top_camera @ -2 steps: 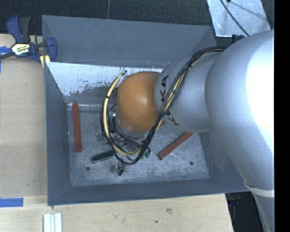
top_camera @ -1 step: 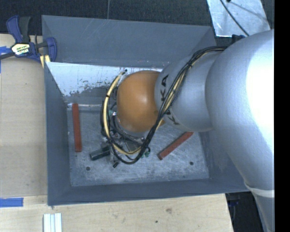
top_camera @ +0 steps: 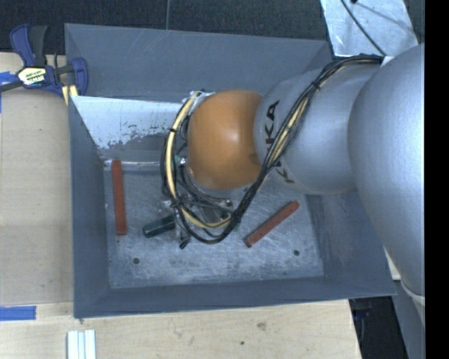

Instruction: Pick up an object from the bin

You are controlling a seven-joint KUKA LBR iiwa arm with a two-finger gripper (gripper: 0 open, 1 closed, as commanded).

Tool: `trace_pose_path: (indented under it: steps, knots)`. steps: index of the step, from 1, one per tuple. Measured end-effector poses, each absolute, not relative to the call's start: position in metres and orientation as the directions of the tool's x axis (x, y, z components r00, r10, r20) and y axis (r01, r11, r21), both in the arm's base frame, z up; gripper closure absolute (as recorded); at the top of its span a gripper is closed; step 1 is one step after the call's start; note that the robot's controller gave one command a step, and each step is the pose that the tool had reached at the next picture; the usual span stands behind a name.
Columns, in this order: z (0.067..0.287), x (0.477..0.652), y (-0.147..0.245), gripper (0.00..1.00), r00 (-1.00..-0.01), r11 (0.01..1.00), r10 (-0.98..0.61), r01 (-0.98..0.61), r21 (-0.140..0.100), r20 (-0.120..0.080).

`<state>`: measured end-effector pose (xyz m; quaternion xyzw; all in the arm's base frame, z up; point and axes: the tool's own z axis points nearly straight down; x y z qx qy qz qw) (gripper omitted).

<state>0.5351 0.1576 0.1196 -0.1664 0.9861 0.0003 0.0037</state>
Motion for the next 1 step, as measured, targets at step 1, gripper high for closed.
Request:
trace_pose_path:
  steps: [1]
  knots:
    - [0.1781, 0.5372, 0.1578, 1.00, -0.945, 0.945, -0.326, -0.326, -0.001, -0.010]
